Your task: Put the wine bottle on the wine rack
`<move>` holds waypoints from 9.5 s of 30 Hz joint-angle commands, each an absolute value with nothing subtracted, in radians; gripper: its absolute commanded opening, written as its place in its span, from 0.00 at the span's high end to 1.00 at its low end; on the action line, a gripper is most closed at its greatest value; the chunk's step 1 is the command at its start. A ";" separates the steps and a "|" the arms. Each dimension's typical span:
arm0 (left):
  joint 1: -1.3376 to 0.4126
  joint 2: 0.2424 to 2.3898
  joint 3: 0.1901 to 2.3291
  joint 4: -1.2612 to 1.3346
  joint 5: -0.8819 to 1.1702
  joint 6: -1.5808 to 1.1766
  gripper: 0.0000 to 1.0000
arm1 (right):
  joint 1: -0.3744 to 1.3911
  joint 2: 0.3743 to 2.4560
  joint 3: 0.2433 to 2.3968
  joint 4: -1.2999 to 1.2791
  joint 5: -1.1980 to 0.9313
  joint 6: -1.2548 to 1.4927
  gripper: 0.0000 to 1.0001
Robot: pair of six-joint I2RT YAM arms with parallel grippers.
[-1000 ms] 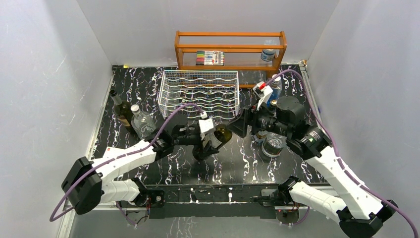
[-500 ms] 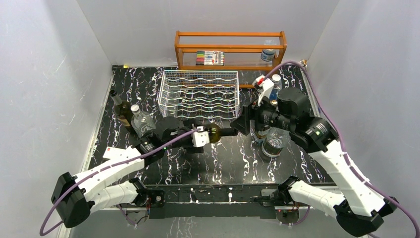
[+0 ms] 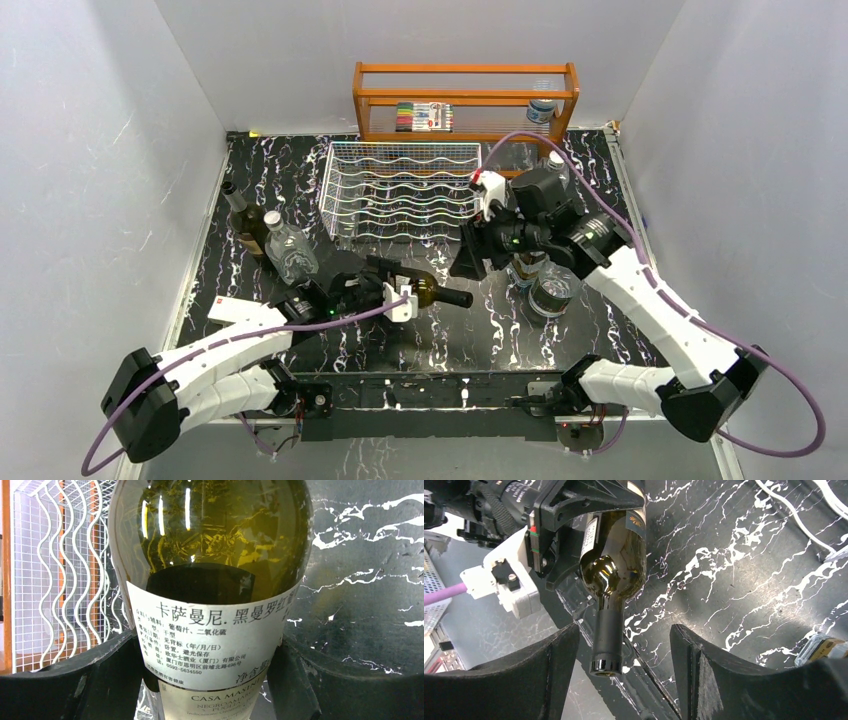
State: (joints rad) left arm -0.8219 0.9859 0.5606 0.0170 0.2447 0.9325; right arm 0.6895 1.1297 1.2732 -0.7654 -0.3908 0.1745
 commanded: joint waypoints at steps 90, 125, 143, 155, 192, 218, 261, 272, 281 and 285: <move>-0.820 0.826 0.566 0.020 0.181 0.981 0.02 | 0.952 1.308 1.282 -0.784 -0.236 0.195 1.00; -0.821 0.669 1.049 -0.371 -0.216 -0.175 0.02 | 0.953 1.106 0.893 -0.258 -0.028 0.381 1.00; -0.820 0.680 1.138 -0.463 -0.302 -0.210 0.02 | 0.995 1.349 0.882 0.007 0.121 0.482 1.00; -0.821 0.684 1.143 -0.459 -0.290 -0.209 0.02 | 1.035 1.492 0.955 0.131 0.288 0.597 1.00; -0.820 0.674 1.211 -0.558 -0.217 -0.256 0.02 | 1.031 2.092 1.388 0.263 0.672 0.893 0.96; -0.819 0.657 1.218 -0.588 -0.220 -0.264 0.02 | 1.007 2.100 1.447 0.168 0.649 0.856 0.28; -0.820 0.664 0.975 -0.492 -0.208 -0.298 0.02 | 1.005 1.148 1.292 -0.473 0.894 0.456 0.19; -0.820 0.818 0.974 -0.368 -0.146 -0.329 0.02 | 0.671 1.091 1.293 -0.592 0.859 0.433 0.17; -0.820 0.908 0.993 -0.312 -0.097 -0.329 0.02 | 0.607 1.051 1.213 -0.646 0.777 0.405 0.18; -0.821 0.937 1.001 -0.314 -0.041 -0.325 0.02 | 0.599 1.031 1.138 -0.582 0.761 0.373 0.24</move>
